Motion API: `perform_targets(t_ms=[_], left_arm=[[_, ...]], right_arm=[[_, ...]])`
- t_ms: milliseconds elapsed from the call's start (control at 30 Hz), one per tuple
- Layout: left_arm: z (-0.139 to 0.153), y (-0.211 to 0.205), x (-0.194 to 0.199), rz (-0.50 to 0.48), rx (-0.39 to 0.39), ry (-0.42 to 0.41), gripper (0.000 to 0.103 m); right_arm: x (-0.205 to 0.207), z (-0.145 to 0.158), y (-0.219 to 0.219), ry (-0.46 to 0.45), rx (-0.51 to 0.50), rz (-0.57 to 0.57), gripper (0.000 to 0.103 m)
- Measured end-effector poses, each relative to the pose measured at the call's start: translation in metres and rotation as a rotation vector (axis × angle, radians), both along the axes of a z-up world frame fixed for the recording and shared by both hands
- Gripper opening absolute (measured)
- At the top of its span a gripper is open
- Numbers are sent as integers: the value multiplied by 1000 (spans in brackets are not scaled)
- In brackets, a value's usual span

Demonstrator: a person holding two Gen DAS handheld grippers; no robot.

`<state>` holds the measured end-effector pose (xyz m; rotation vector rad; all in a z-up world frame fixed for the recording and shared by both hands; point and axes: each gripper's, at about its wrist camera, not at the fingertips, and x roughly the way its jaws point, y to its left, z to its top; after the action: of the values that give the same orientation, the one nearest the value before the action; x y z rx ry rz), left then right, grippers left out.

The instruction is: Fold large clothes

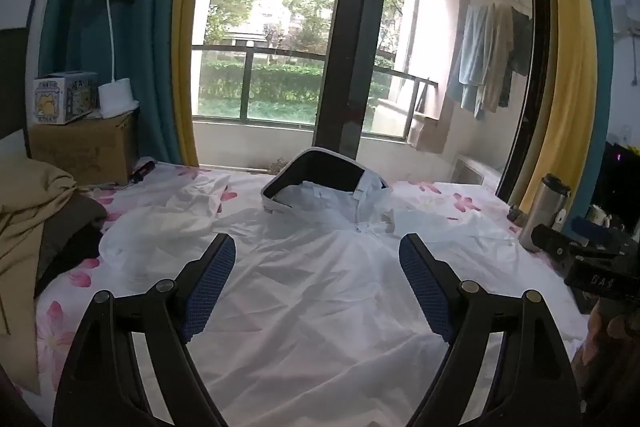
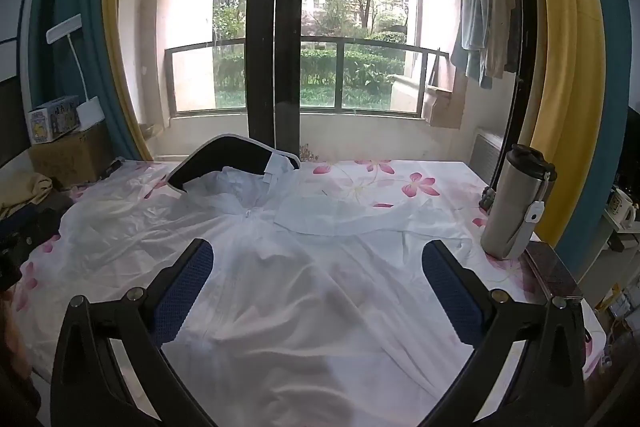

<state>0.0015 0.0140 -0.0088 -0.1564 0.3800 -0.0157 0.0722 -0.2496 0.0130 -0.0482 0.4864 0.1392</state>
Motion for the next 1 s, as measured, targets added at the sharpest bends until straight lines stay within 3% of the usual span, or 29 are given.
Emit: perform_targets(t_ms=[1000], left_arm=[[-3, 0, 22, -20, 43, 18, 87]], right_arm=[[16, -8, 0, 11, 2, -13, 103]])
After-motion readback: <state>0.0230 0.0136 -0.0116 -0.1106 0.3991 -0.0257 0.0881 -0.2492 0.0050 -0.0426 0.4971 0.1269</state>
